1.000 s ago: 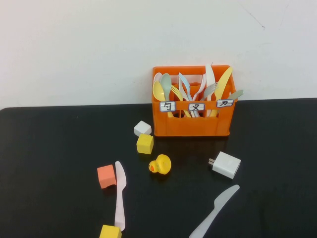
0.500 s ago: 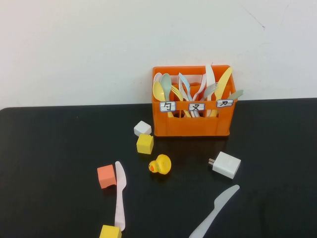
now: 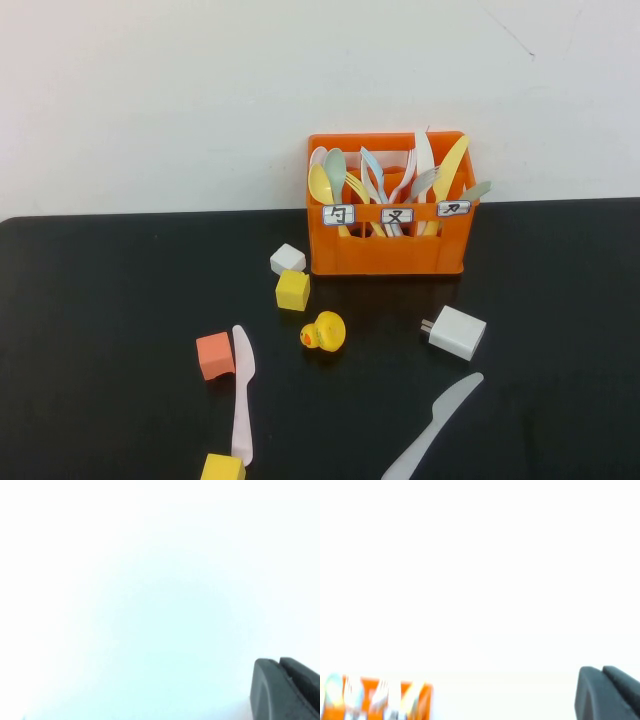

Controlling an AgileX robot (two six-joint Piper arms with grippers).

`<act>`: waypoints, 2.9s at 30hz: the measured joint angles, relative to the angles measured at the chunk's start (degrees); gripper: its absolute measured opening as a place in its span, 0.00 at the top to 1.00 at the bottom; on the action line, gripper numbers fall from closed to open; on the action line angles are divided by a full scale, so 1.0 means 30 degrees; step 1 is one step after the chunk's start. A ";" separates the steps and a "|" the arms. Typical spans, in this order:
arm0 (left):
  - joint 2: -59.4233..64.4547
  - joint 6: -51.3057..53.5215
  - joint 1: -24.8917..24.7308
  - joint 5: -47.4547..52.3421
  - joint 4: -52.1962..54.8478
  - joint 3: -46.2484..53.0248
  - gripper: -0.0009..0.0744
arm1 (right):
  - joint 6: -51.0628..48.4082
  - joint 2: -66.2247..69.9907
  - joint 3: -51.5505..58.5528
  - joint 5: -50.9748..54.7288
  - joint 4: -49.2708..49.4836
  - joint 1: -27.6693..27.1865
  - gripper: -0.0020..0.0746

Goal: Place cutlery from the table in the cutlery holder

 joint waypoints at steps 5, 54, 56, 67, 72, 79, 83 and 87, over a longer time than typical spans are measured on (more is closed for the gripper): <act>0.0000 0.0000 0.0000 -0.2635 0.0000 0.0000 0.99 | -0.0306 0.0000 0.0000 -0.1103 0.0373 0.0000 0.98; 2.4263 0.6190 -0.0655 1.6955 -1.2370 -1.3262 0.99 | -2.2420 1.3310 -0.6461 1.5339 1.6826 0.0000 0.98; 2.5224 0.6353 -0.1594 1.6923 -1.2320 -1.4156 0.99 | -2.3217 1.3310 -0.6505 1.5455 1.7376 0.0000 0.98; 3.1058 -0.6124 -0.7895 1.6301 -0.1005 -1.8067 0.99 | -2.3918 1.3310 -0.6505 1.5509 1.7566 0.0000 0.98; 3.3750 -1.1109 -0.8682 1.7154 0.2057 -2.0086 0.98 | -2.4001 1.3310 -0.6505 1.5465 1.7603 0.0000 0.98; 3.5959 -1.1826 -0.8729 1.7233 0.2738 -2.1448 0.65 | -2.4029 1.3310 -0.6505 1.5394 1.7787 0.0000 0.98; 3.6580 -1.1910 -0.8761 1.6593 0.2779 -2.1633 0.48 | -2.4029 1.3310 -0.6505 1.5394 1.7866 0.0000 0.98; 3.6907 -1.2289 -0.8761 1.6148 0.2779 -2.1752 0.46 | -2.4029 1.3310 -0.6505 1.5381 1.7866 0.0000 0.98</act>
